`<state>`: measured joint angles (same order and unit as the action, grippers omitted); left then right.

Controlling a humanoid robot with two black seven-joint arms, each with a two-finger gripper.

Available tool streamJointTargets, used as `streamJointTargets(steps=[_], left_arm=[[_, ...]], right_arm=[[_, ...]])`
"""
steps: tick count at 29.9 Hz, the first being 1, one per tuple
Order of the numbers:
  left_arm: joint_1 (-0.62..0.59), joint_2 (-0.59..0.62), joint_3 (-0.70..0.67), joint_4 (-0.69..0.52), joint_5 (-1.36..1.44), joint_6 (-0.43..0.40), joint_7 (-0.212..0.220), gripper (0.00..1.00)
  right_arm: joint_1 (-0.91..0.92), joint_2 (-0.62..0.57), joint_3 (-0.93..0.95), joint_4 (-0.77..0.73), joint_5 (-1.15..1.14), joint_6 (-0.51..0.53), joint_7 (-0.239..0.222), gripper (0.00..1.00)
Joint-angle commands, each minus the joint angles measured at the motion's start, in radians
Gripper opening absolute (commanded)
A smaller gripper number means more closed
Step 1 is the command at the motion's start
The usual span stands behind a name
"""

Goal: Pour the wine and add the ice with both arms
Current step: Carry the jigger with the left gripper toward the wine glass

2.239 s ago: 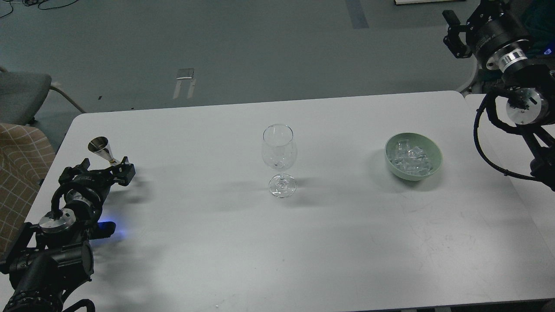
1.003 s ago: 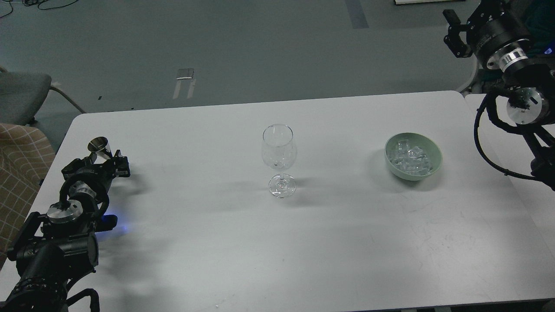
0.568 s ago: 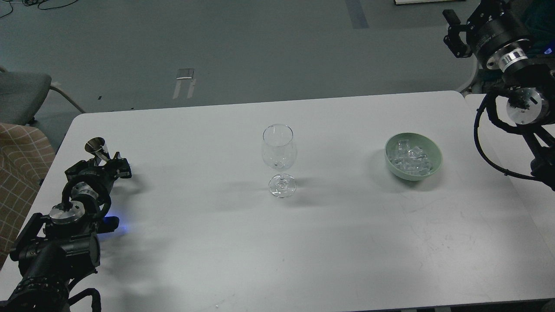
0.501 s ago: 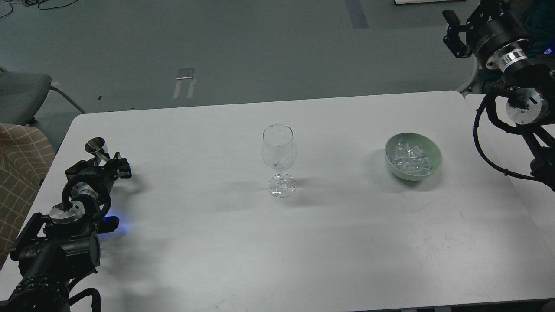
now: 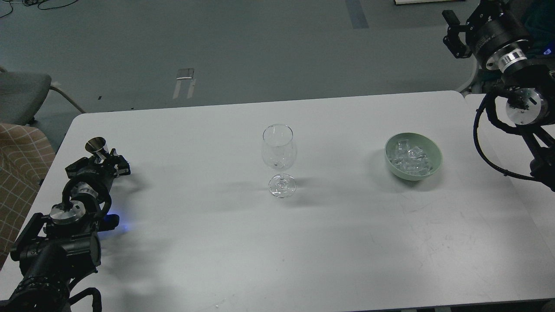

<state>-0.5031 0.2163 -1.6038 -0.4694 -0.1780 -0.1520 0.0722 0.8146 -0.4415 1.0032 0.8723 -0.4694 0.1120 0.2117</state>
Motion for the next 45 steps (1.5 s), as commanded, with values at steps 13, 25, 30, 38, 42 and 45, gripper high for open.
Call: streamJointTargets(steps=[13,25,30,38,42,45], left_arm=[[-0.002,0.0,-0.002,-0.001,-0.008,-0.034,-0.006,0.14],[-0.025,0.001,-0.002,-0.021,-0.011,-0.061,-0.002,0.0],[-0.023,0.003,0.004,-0.087,-0.008,-0.075,0.027,0.0],[0.0,0.011,0.129,-0.234,-0.008,-0.06,0.072,0.0],[0.051,0.024,0.156,-0.369,-0.009,-0.006,0.073,0.0],[0.072,0.034,0.162,-0.452,-0.009,0.037,0.078,0.0]], right_arm=[[0.0,0.001,0.0,0.001,0.0,0.0,0.001,1.0],[0.0,0.001,0.0,0.001,0.0,0.0,0.0,1.0],[0.0,0.001,0.0,-0.001,0.0,0.0,0.001,1.0],[0.0,0.006,0.0,-0.001,0.0,0.0,0.001,1.0],[0.0,0.007,0.0,-0.001,0.0,0.0,0.001,1.0],[0.0,0.007,0.0,-0.001,0.0,0.0,0.001,1.0]])
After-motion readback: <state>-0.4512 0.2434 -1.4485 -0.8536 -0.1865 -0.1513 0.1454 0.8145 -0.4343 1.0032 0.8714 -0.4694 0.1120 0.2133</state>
